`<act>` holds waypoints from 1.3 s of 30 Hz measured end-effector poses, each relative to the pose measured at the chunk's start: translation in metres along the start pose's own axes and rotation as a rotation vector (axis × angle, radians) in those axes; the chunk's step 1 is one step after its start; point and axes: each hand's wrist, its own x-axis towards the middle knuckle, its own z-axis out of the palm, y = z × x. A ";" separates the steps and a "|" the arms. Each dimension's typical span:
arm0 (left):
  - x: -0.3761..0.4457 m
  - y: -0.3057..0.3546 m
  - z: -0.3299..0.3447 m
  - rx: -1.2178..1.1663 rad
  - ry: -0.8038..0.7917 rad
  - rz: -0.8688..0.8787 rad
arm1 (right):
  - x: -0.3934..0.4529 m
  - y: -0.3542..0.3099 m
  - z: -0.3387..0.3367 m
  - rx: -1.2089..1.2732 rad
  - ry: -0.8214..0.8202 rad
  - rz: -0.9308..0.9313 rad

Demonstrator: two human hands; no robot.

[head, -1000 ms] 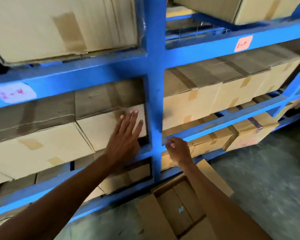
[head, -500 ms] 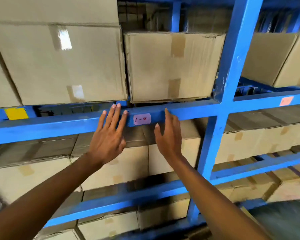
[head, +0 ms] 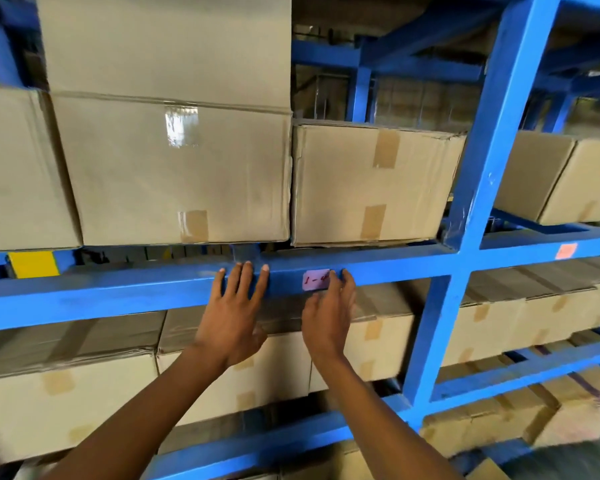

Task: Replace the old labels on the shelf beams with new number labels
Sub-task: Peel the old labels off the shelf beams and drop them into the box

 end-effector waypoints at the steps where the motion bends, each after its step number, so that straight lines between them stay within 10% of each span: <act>1: 0.000 -0.001 0.001 0.002 0.009 0.002 | 0.002 0.000 -0.002 0.001 0.027 -0.008; 20: 0.031 0.033 -0.016 0.034 0.073 0.126 | 0.041 0.037 -0.066 0.395 -0.088 0.038; 31: 0.108 0.201 0.011 -0.096 0.141 0.356 | 0.088 0.204 -0.165 0.350 0.110 0.250; 39: 0.142 0.362 0.073 -0.133 0.033 0.461 | 0.110 0.360 -0.212 0.153 -0.038 0.369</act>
